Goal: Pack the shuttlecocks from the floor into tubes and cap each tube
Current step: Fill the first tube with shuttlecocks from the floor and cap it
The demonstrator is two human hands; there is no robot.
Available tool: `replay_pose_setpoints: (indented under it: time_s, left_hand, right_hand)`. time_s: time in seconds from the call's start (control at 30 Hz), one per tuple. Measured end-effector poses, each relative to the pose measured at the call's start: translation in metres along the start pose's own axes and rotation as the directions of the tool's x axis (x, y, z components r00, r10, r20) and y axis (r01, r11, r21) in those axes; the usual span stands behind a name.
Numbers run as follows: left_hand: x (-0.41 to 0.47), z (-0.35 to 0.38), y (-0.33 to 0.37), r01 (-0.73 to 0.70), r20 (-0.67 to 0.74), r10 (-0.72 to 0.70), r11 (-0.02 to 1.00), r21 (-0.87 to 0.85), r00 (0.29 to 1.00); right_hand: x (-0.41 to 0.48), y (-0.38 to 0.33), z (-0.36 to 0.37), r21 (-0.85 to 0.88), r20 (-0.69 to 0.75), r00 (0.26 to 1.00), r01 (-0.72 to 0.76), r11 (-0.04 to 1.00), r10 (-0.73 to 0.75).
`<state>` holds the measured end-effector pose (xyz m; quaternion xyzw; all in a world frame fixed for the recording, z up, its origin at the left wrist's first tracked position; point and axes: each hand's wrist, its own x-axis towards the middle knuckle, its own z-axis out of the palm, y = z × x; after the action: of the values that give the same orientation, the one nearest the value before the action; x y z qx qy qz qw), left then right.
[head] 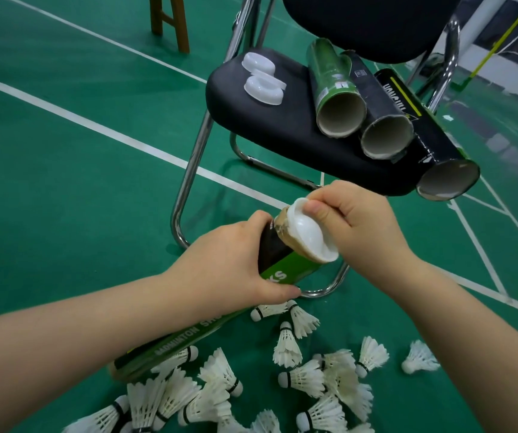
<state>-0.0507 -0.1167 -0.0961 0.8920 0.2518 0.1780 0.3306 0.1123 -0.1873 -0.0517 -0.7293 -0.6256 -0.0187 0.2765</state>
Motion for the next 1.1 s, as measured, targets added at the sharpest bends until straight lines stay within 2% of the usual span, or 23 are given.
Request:
replay_pose_setpoints:
  time_s: [0.3,0.47,0.53,0.6,0.67,0.7,0.77,0.83,0.97,1.1]
  left_hand:
    - [0.000,0.002,-0.002,-0.011,0.007,0.010,0.997,0.076,1.000]
    - [0.001,0.004,-0.005,-0.011,0.001,0.011,0.995,0.101,1.000]
    - [0.001,0.004,-0.005,-0.003,-0.002,0.003,0.996,0.088,1.000]
    - [0.002,0.004,-0.005,0.001,-0.008,-0.001,0.996,0.087,1.000]
    - [0.003,0.004,-0.005,-0.002,-0.011,0.003,0.995,0.103,1.000]
    - [0.003,0.004,-0.005,-0.007,-0.012,0.008,0.994,0.110,1.000]
    - [0.005,0.005,-0.005,-0.018,-0.014,0.020,0.993,0.115,1.000]
    - [0.004,0.005,-0.006,-0.005,-0.009,0.007,0.992,0.128,1.000]
    - [-0.003,0.009,-0.009,0.025,0.003,-0.027,0.979,0.201,1.000]
    - [-0.007,0.010,-0.007,0.032,-0.006,-0.031,0.967,0.252,0.999]
  right_hand:
    - [-0.002,-0.010,0.002,-0.188,0.135,0.987,0.114,0.976,-0.090]
    - [-0.005,-0.018,0.002,-0.284,0.250,0.967,0.109,0.953,-0.036]
    - [-0.005,-0.020,-0.001,-0.220,0.306,0.951,0.026,0.975,0.044]
    - [-0.005,-0.025,-0.006,0.027,0.301,0.937,-0.192,0.981,0.175]
    - [-0.007,-0.030,-0.006,0.265,0.310,0.921,-0.324,0.908,0.237]
    - [-0.009,-0.034,-0.004,0.281,0.351,0.911,-0.325,0.903,0.218]
    - [-0.015,-0.038,0.008,0.200,0.417,0.898,-0.242,0.950,0.141]
    - [-0.019,-0.041,0.018,0.115,0.407,0.905,-0.181,0.977,0.120]
    - [-0.026,-0.044,0.026,0.118,0.408,0.902,-0.207,0.971,0.143]
    - [-0.024,-0.053,0.018,0.135,0.476,0.853,-0.310,0.941,0.213]
